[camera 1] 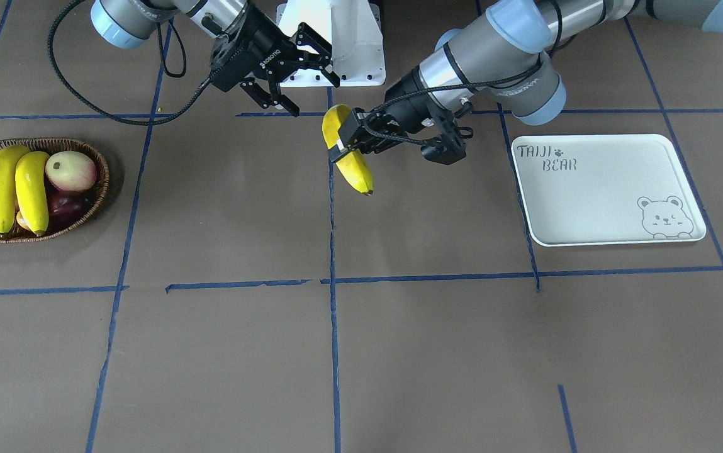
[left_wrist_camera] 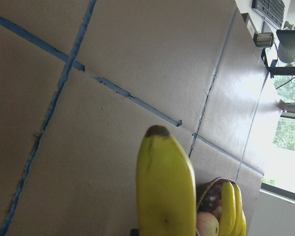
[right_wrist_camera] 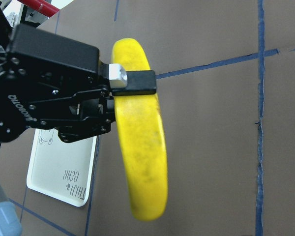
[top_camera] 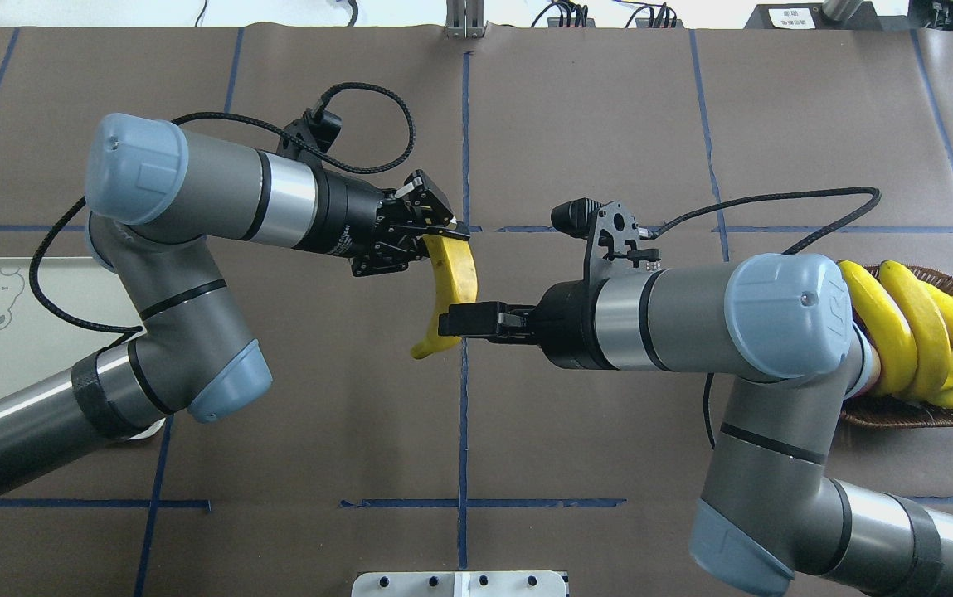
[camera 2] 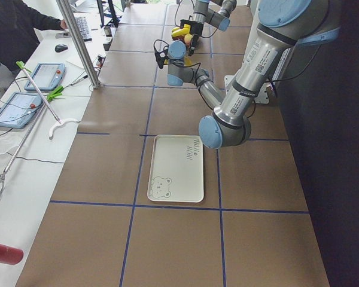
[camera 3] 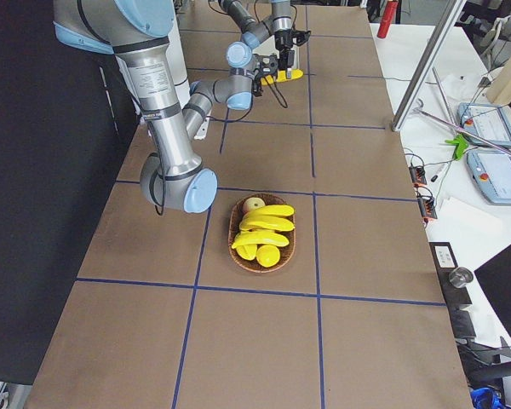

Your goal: Transfer all bananas from basket to plate

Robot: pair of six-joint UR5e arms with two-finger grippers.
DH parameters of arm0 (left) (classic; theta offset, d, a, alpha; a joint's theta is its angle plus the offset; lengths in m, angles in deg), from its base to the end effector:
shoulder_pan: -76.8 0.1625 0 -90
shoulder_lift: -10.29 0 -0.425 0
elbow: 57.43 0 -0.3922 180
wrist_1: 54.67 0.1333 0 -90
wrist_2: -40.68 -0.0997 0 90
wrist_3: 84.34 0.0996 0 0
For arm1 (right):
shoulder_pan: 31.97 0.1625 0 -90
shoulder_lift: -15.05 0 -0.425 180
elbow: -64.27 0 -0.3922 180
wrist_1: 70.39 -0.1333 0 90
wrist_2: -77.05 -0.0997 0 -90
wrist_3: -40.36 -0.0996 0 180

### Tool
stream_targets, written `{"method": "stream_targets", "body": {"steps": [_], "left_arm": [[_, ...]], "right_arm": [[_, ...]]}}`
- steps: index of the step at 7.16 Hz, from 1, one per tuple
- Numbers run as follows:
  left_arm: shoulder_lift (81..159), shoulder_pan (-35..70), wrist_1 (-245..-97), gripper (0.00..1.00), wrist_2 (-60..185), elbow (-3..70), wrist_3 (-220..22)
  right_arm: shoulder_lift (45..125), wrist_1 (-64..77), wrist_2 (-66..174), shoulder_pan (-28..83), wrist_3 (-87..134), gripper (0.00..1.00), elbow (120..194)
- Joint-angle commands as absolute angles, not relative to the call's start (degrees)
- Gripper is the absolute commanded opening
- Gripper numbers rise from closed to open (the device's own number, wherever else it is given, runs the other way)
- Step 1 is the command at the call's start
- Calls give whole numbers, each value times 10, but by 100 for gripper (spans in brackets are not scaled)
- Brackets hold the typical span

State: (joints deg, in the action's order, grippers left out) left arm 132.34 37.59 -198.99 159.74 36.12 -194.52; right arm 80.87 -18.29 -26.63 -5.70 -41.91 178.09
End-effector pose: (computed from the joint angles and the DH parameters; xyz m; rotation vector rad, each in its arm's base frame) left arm 0.4357 -0.4651 0.1948 -0.1391 1.5786 -0.4156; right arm -0.4358 -0.3375 0.1662 0.2519 -1.4805 0.0814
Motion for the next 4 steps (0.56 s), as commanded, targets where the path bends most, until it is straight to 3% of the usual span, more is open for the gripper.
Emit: {"method": "stream_targets", "body": {"steps": [1,4], "left_arm": [[1265,299,-1882,0,1663,369,-1810],[1054,179,-1852,0,1684,364,-1496]], "right_arm": [[815,-178,-267,-48,-421,100,1787],[846,-64,-335,27,-412,100,1819]]}}
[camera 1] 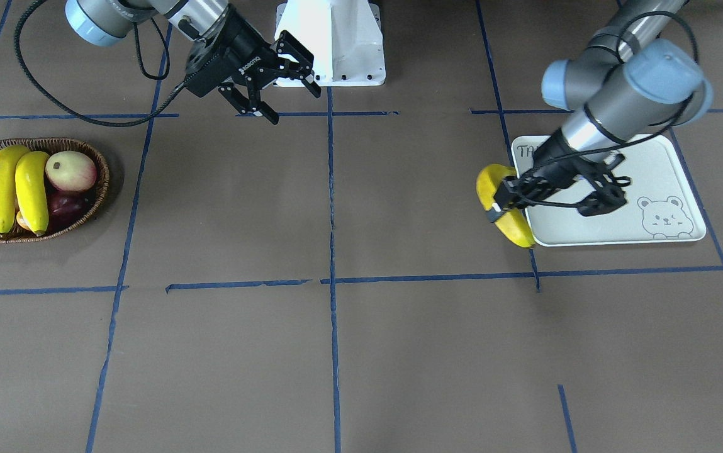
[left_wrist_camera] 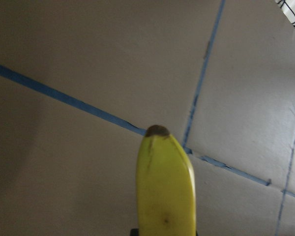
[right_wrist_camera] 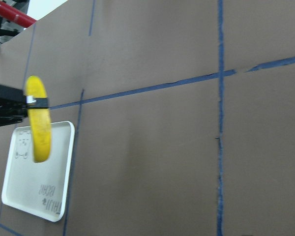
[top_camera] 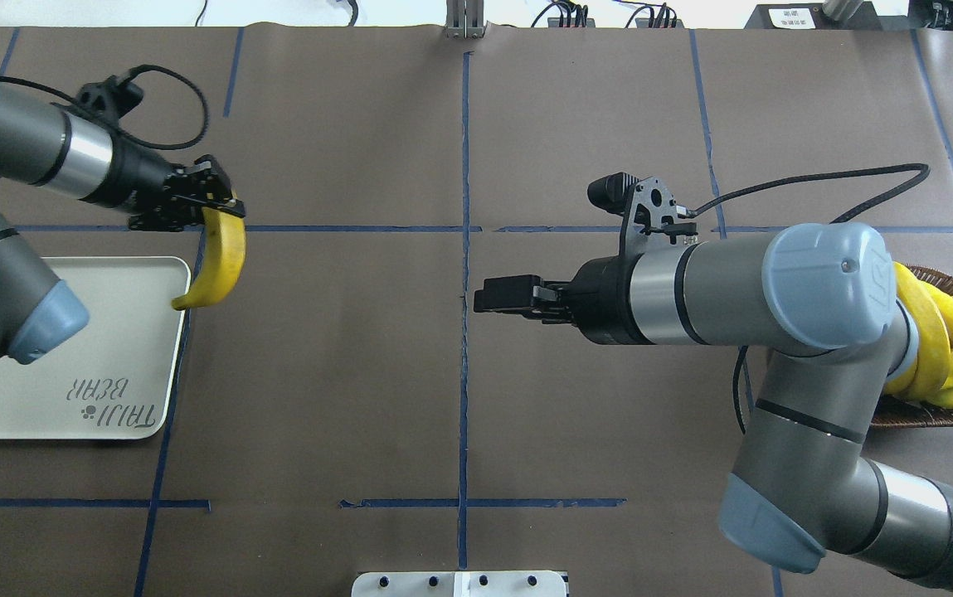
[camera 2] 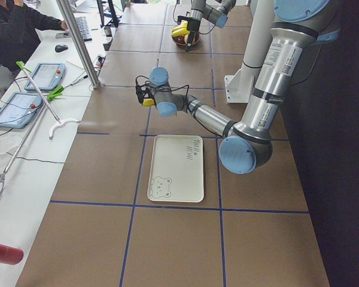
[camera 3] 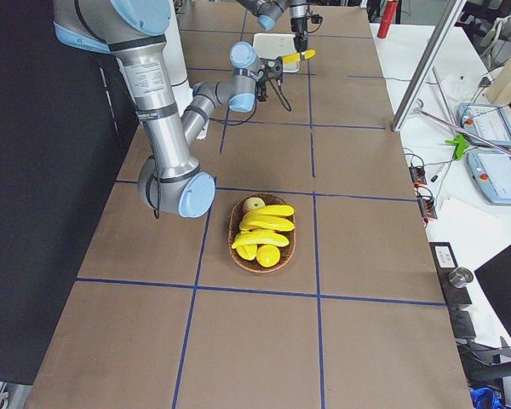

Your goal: Transfer all bananas from basket to plate

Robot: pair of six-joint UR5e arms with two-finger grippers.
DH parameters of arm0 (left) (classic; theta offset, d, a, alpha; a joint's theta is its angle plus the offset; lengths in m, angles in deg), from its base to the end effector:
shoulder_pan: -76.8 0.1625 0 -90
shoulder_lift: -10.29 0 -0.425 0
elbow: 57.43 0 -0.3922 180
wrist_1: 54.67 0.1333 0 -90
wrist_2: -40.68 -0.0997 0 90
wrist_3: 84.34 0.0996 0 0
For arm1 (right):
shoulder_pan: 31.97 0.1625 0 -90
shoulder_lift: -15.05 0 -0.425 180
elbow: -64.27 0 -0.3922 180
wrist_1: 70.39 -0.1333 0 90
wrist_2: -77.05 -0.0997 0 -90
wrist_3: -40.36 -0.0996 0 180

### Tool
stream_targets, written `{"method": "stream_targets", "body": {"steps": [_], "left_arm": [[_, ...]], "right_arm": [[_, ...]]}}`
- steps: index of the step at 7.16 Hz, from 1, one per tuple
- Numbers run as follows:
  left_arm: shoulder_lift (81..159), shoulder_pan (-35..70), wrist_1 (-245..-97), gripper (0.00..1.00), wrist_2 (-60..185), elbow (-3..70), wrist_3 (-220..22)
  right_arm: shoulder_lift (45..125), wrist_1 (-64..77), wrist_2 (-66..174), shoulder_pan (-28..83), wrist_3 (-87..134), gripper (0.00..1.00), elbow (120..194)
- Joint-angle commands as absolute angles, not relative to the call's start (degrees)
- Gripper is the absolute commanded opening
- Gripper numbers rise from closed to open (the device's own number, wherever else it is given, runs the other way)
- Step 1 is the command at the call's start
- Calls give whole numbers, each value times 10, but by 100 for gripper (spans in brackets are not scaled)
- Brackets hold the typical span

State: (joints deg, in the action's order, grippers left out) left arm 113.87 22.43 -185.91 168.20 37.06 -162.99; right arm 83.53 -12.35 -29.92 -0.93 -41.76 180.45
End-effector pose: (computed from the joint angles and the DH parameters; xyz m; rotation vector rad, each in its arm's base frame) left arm 0.2855 -0.5231 0.4085 0.0413 1.1592 -0.3268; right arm -0.4016 -0.3633 0.1868 0.2266 -1.3810 0.1302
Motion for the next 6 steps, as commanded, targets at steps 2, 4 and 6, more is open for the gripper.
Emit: {"method": "stream_targets", "body": {"steps": [2,4,6], "left_arm": [[969,140,-1844,0,1682,341,-1399],[946,140,-1849,0,1681,310,-1404],[946,142,-1848,0,1682,308,-1408]], "right_arm": [[917,-46,-388,90,-333,100,1827],[988,-47,-438,149,-238,100,1828],[1004,-47,-438,161,-211,100,1827]]}}
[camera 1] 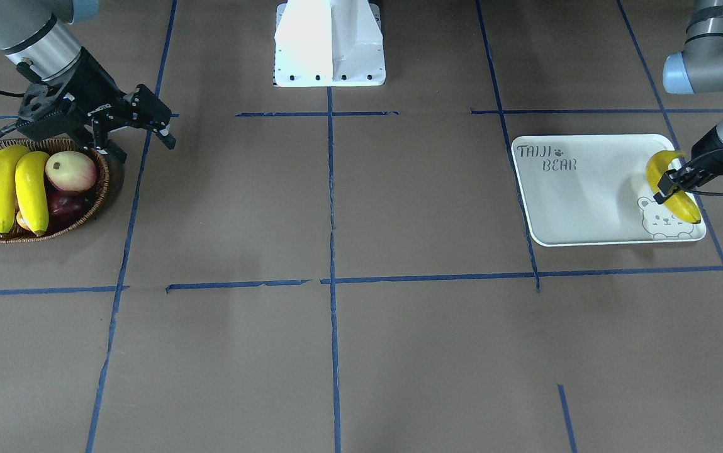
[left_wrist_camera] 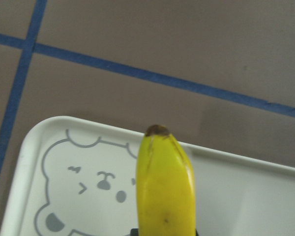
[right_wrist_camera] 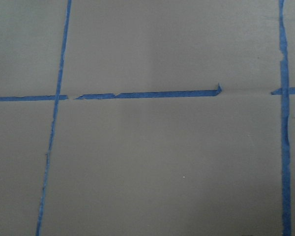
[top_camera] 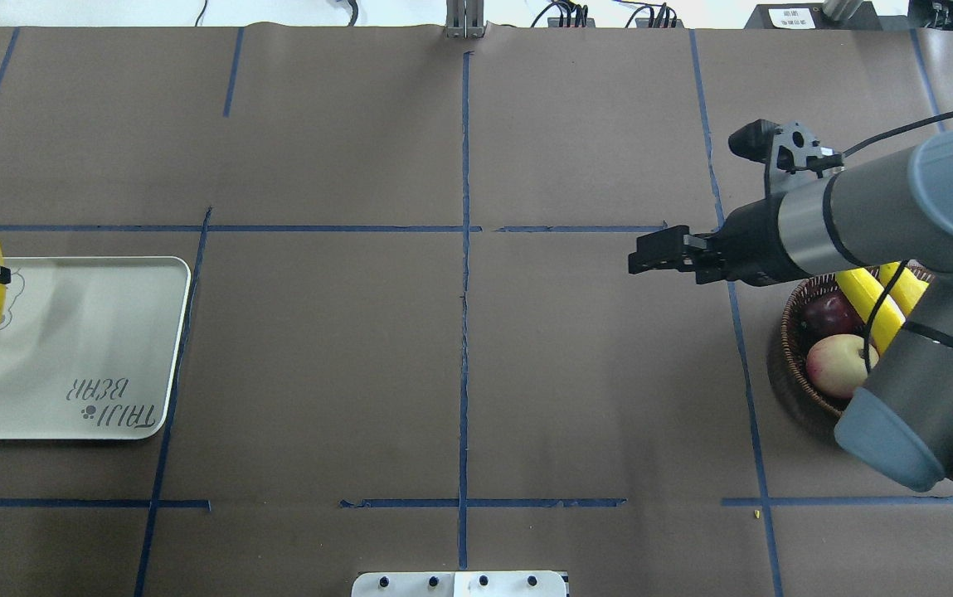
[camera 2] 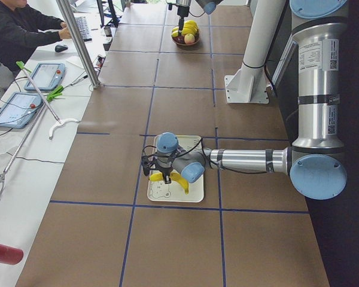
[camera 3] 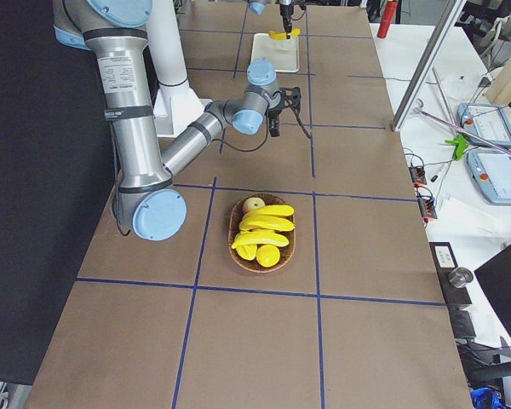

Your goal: Transfer all bananas from basket to plate

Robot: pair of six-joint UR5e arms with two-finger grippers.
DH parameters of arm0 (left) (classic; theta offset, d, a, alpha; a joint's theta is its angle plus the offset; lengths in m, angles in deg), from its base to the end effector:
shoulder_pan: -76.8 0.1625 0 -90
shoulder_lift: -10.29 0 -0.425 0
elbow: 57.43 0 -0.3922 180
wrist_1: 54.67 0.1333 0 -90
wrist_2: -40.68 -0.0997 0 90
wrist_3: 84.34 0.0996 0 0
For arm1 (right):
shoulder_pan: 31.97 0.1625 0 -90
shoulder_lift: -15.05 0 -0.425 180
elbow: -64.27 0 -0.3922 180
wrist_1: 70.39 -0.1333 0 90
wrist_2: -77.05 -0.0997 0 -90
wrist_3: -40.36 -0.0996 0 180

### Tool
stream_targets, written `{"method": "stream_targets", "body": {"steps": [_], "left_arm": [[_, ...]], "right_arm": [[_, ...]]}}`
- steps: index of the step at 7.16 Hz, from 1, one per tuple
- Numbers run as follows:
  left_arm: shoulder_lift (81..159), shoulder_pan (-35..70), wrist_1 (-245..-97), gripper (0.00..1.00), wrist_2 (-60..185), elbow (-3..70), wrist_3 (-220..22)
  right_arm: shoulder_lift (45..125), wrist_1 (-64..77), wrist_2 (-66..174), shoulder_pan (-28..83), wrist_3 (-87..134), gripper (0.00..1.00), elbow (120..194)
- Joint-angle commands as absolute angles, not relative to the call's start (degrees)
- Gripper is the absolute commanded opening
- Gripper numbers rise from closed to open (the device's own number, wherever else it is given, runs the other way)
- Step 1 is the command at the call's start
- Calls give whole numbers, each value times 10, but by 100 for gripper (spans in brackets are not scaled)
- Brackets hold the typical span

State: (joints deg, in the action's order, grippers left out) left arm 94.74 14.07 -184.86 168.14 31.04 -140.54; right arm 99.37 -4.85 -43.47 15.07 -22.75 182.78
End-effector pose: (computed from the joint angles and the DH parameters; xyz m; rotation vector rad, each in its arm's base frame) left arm 0.1529 -0.4554 0.6456 -0.0073 0.8465 -0.2857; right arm -0.2745 -0.4162 0.3245 0.2122 -1.0856 0.0426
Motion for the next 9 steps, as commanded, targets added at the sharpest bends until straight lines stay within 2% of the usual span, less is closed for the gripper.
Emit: {"method": "stream_targets", "body": {"steps": [1,2,3,5,7,9], "left_arm": [[946,143,-1846,0,1683,309,-1408],[949,145,-1847,54,1685,300,-1406],[952,146,-1856,99,1683,292,-1404],[955,146,-1862,100,1687,304,-1404],[957,140,-1821,100,1744,381,-1407],[982,138,-1676,100,1757,488,-1412]], "right_arm": [[1007,-47,-438,165,-210,100,1826],[1013,-47,-439,168,-201,100,1826],[1014,-46,-439,173,-192,100,1823],[1039,-46,-439,185,-149,100,1823],[1088,-53,-479,231,-68,100,1822],[1144,-53,-534,310,61,100,1803]]}}
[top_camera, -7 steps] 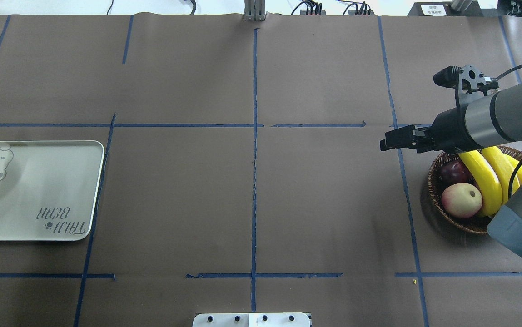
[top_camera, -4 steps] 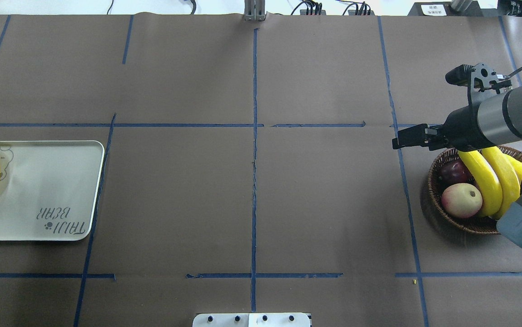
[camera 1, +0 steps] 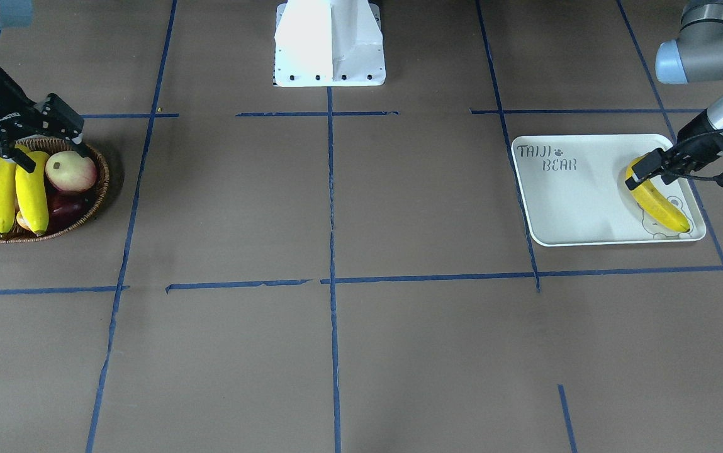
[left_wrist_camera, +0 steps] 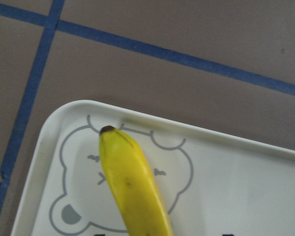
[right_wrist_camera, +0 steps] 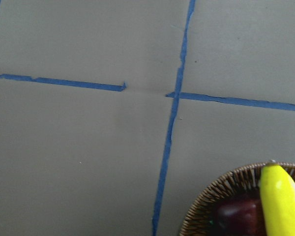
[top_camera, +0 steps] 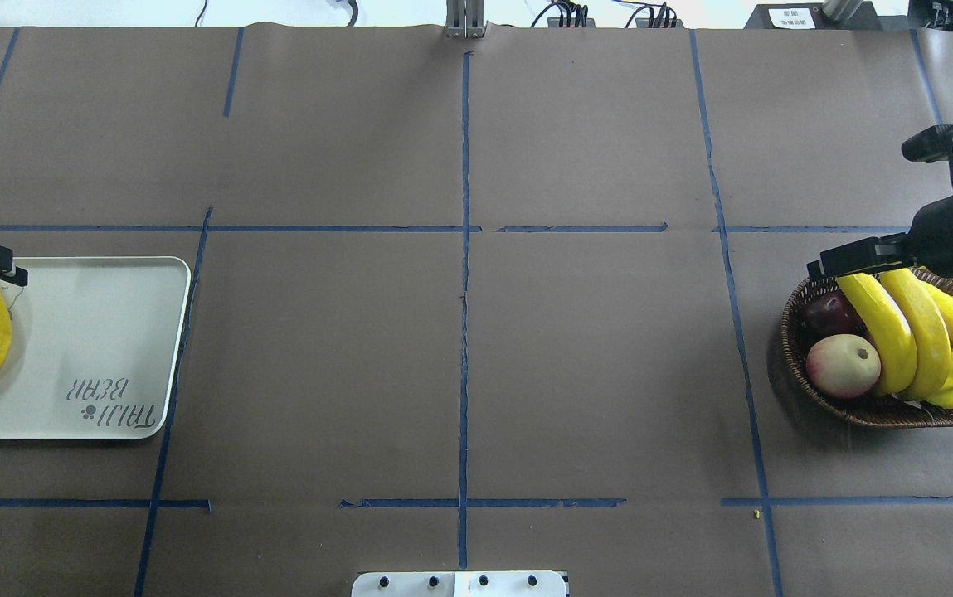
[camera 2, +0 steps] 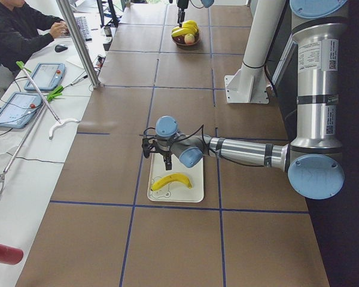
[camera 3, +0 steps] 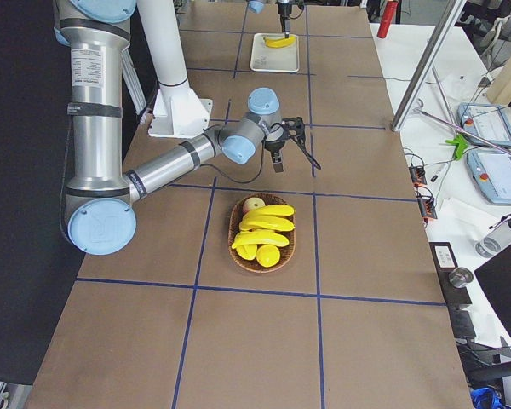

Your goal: Transfer all bananas from basket to plate

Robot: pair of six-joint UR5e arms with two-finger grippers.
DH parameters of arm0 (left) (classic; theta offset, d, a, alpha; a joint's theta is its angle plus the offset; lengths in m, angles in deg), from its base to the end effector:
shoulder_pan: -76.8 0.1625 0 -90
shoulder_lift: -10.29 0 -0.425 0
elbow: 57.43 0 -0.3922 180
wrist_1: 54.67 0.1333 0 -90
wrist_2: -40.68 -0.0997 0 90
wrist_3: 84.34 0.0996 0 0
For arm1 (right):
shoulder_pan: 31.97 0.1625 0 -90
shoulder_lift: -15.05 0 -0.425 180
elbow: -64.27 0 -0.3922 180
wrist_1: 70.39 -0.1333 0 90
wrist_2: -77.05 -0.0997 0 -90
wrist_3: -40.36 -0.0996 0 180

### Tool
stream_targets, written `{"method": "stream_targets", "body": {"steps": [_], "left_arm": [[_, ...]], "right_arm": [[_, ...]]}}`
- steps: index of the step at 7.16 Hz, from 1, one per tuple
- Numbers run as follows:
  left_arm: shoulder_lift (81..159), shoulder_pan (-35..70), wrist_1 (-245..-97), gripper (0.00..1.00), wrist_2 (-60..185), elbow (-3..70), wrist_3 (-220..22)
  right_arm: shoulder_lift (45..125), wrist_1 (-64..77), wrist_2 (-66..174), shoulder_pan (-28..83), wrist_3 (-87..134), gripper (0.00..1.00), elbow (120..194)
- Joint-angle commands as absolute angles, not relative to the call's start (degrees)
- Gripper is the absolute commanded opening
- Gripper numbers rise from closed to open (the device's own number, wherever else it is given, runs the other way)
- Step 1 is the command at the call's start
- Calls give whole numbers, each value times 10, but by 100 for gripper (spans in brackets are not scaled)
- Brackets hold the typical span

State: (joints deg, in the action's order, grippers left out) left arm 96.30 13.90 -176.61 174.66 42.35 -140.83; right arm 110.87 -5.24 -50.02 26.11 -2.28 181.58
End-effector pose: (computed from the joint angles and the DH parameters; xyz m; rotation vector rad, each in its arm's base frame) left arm 0.1631 -0.4595 0.5426 -0.0263 0.9672 -0.2198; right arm -0.1748 -0.4191 0.4244 0.2497 -0.9557 -0.0898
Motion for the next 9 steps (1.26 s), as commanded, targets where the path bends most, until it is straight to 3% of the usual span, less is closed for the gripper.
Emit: {"method": "stream_targets", "body": {"steps": [1,4,9], "left_arm": [[1019,139,-1606,100,1754,518,-1422],[1089,192,-1593,100,1731,522,-1534],[1094,205,-1593,100,1725,520,-1535]], "right_arm": [[1172,-53,-576,364,144,100,1774],[1196,-53,-587,424,184,100,1714],[1209,-48,-574,343,183,98,1696]]}}
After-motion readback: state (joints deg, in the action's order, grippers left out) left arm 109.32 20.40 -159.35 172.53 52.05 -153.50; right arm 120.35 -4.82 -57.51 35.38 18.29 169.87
